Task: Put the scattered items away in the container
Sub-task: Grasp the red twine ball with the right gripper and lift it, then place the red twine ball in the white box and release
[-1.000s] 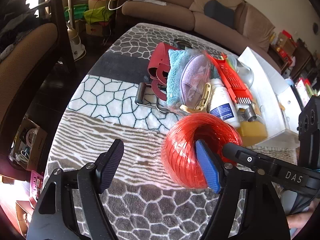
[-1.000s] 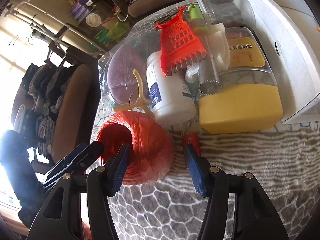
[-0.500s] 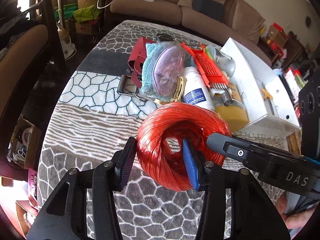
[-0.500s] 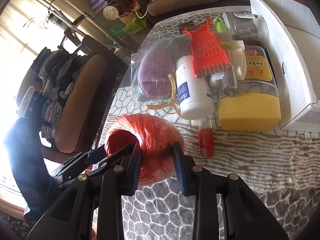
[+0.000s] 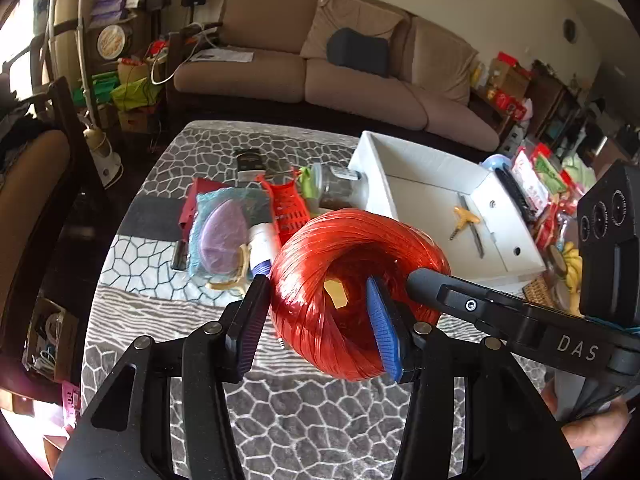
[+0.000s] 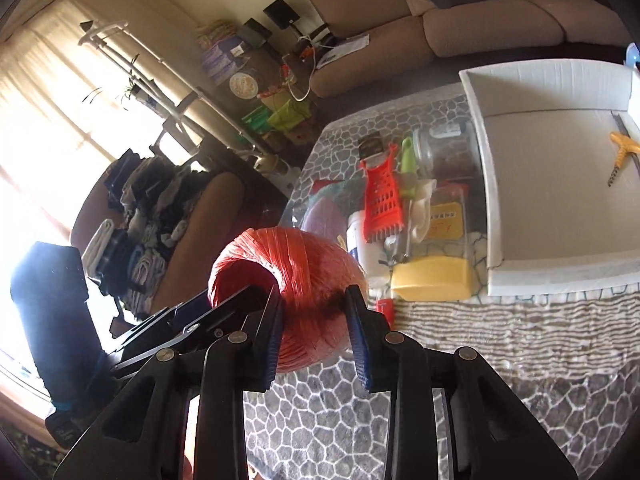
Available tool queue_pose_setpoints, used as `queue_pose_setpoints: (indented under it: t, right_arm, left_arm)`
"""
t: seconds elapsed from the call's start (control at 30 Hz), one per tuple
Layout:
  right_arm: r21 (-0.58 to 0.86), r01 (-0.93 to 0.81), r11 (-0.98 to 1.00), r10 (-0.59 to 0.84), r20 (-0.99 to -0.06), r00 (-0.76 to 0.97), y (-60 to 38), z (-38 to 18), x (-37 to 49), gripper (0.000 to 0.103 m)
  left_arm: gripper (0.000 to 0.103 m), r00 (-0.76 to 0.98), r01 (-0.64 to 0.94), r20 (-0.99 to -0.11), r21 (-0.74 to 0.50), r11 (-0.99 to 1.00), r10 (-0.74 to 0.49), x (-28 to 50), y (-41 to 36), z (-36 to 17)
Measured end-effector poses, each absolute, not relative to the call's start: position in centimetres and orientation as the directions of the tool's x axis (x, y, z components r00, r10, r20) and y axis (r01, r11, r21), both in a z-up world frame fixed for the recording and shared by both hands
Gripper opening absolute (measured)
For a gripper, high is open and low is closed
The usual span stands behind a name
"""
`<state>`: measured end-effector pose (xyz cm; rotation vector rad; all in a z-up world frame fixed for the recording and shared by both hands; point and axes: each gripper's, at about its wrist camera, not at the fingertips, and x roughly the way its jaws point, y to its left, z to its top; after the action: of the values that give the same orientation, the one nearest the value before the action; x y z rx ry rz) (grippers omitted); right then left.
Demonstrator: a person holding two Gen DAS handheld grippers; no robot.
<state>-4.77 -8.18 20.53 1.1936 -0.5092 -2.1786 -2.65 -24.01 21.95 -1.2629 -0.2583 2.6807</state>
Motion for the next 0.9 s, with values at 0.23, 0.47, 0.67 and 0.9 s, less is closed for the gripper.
queue_pose_setpoints:
  t: [0.23, 0.47, 0.67, 0.9]
  right_arm:
    - [0.584, 0.251, -0.772, -0.62, -0.603, -0.502, 0.5, 21.9, -6.9, 0.03]
    - [0.606, 0.149, -0.782, -0.576, -0.61, -0.543, 7.7, 19.2, -10.2, 0.03]
    - [0.646, 0.076, -0.759, -0.582, -0.623, -0.523, 10.9, 14.7, -13.8, 0.03]
    - [0.635, 0.004, -0.772, -0.579, -0.701, -0.417, 10.2, 9.4, -17.6, 0.03]
  left_arm:
    - [0.049, -0.605, -0.176, -0.745, -0.221, -0.959, 0.282, -7.1, -14.6, 22.1]
    - [0.049, -0.547, -0.233, -0.775, -0.223, -0.947, 0.317, -12.1, -7.8, 19.0]
    - [0.049, -0.499, -0.214, -0.812, -0.222, -0.951, 0.302, -15.7, -6.2, 14.6]
    - [0.046, -0.449, -0.191, -0.851, -0.206, -0.96, 0.271, -17.3, -7.1, 10.4]
